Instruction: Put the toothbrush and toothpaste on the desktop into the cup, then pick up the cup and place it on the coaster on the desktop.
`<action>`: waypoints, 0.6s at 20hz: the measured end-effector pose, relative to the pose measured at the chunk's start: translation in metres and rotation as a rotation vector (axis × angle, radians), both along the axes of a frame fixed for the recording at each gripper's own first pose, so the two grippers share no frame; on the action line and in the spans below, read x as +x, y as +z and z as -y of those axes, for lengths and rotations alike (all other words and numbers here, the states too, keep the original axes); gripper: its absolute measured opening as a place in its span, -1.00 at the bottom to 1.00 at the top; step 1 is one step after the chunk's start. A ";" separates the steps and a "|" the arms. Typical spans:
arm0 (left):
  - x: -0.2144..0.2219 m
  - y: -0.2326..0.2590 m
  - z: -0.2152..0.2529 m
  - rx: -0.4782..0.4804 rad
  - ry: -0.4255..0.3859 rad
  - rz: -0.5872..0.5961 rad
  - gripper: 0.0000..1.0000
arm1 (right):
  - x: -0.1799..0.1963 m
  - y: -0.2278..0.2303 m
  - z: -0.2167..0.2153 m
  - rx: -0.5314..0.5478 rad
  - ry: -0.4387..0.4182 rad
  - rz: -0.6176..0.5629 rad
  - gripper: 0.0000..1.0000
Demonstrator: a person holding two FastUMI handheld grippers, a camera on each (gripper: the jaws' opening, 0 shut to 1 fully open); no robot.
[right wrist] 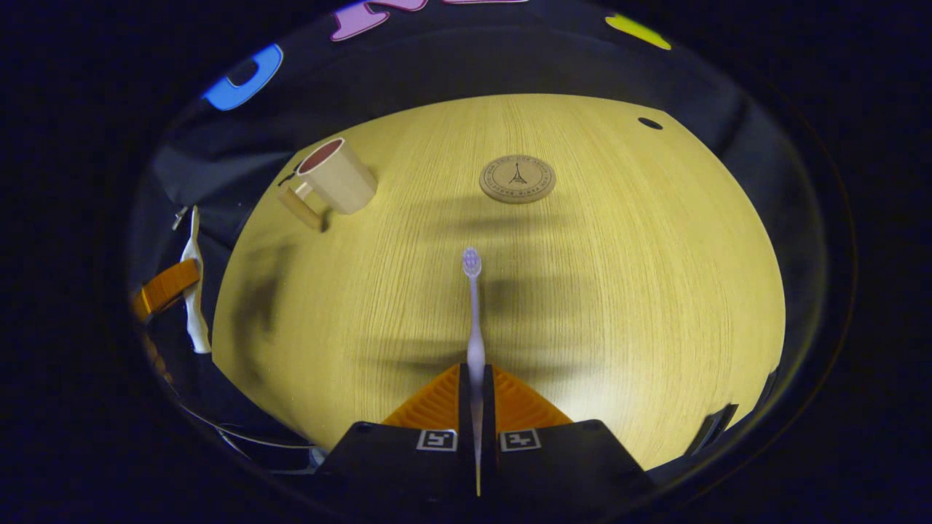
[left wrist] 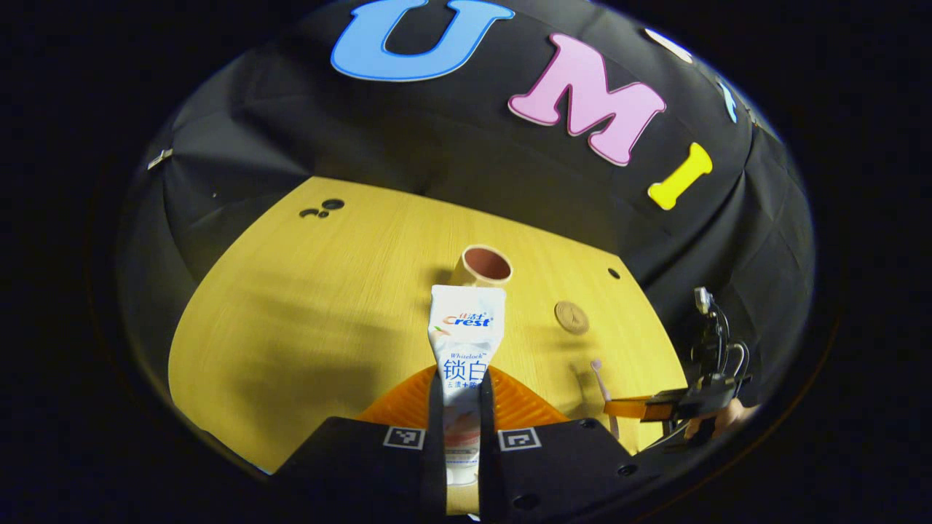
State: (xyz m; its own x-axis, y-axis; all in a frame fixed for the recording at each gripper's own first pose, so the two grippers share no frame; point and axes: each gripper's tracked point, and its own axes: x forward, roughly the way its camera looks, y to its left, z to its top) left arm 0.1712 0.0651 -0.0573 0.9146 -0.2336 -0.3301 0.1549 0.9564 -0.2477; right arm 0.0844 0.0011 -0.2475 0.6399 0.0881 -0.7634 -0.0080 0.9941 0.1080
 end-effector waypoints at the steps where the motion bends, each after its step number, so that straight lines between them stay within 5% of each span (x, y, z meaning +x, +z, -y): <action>1: 0.012 0.014 0.002 0.002 -0.002 0.028 -0.55 | 0.000 0.008 0.002 0.009 -0.002 0.016 -0.87; 12: 0.148 0.104 0.042 -0.092 -0.089 0.268 -0.56 | 0.017 0.073 -0.002 0.145 -0.002 0.171 -0.87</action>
